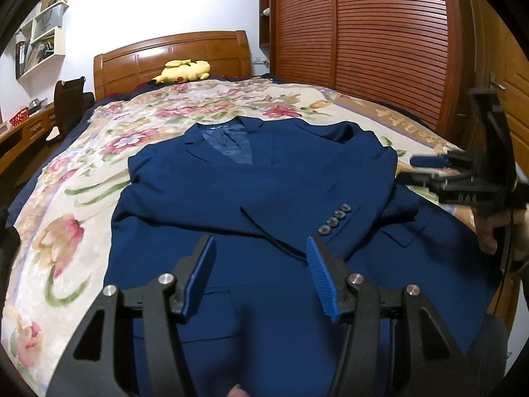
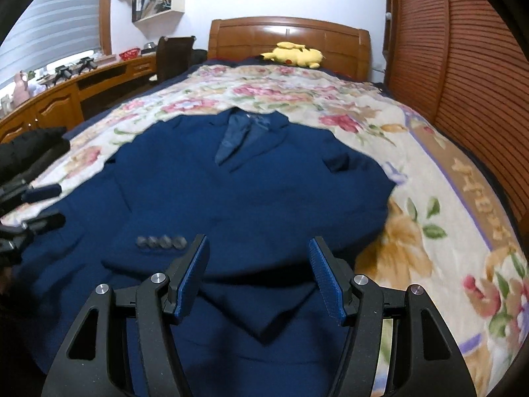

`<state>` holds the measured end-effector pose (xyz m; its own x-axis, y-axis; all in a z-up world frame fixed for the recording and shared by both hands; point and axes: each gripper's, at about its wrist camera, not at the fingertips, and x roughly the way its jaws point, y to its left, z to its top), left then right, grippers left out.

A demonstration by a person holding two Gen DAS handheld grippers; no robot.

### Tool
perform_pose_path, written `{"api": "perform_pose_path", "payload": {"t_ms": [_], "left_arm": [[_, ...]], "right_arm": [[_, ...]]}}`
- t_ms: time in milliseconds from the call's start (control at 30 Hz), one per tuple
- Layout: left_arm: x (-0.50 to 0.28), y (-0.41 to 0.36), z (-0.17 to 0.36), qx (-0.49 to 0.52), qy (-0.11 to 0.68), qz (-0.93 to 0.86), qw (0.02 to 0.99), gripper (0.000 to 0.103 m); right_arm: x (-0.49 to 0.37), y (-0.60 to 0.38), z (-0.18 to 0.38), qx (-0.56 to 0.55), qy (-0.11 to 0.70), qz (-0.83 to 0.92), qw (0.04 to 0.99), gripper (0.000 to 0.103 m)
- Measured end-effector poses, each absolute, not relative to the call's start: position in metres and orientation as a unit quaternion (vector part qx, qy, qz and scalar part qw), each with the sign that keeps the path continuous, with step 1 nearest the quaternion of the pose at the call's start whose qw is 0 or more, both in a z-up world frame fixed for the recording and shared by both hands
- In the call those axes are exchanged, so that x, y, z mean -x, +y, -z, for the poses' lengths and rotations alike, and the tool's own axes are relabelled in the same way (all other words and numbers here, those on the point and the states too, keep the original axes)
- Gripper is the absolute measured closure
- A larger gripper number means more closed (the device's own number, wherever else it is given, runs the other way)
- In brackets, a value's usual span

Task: Fold large clothes
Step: 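Move the left gripper toward the jacket hem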

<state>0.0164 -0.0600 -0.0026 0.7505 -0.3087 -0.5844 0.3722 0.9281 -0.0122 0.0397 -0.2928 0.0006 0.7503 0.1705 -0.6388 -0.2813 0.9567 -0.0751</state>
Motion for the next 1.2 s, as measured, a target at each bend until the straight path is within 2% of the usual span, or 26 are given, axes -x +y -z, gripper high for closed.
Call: {"api": "perform_pose_path", "payload": {"t_ms": [567,900,1200], "left_arm": [[-0.087,-0.071,-0.003,-0.027,0.351,0.172,0.920,0.047],[-0.144,-0.085,0.043,-0.035,0.425,0.160,0.890,0.047],[-0.156,-0.101,0.059,-0.063,0.446,0.160,0.878,0.047]], "right_arm": [[-0.040,-0.323,0.033,0.060,0.355,-0.115,0.926,0.039],[-0.039,-0.324,0.040,0.054,0.355,-0.117,0.926,0.039],[-0.038,-0.325,0.041,0.050,0.353,-0.119,0.927,0.039]]}}
